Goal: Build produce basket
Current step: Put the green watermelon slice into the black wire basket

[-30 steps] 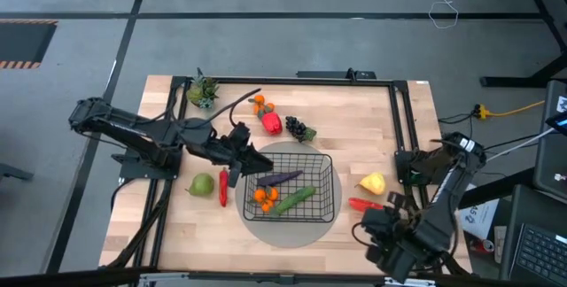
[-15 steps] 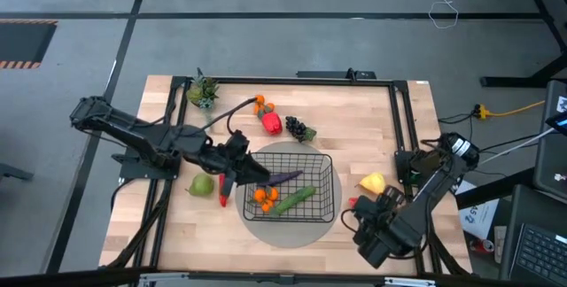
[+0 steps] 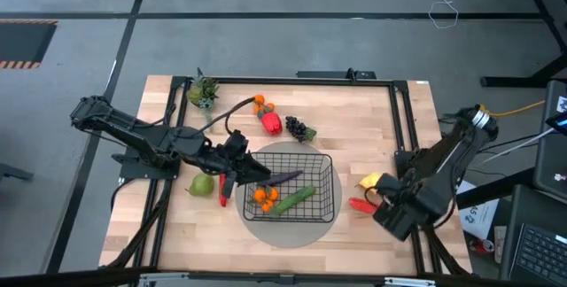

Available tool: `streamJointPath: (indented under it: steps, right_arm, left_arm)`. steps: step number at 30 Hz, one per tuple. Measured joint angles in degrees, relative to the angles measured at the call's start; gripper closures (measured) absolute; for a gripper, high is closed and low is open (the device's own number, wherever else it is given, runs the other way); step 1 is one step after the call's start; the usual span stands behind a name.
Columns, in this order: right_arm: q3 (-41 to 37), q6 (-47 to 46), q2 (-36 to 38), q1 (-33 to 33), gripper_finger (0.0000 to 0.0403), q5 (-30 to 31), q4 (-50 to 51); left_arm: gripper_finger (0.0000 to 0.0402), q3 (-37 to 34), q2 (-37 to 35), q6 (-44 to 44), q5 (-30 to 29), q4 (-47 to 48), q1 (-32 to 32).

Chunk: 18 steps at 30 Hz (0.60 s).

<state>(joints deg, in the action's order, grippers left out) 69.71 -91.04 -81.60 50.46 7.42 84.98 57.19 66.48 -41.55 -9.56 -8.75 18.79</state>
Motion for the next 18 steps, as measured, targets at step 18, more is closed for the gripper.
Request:
streamJointPath:
  steps: [18]
  right_arm:
    - [-23.28, 19.35, 7.47, -2.32, 0.0154, 0.46, -33.05]
  left_arm:
    - [0.0314, 0.00, 0.02, -0.03, -0.48, -1.34, -0.44]
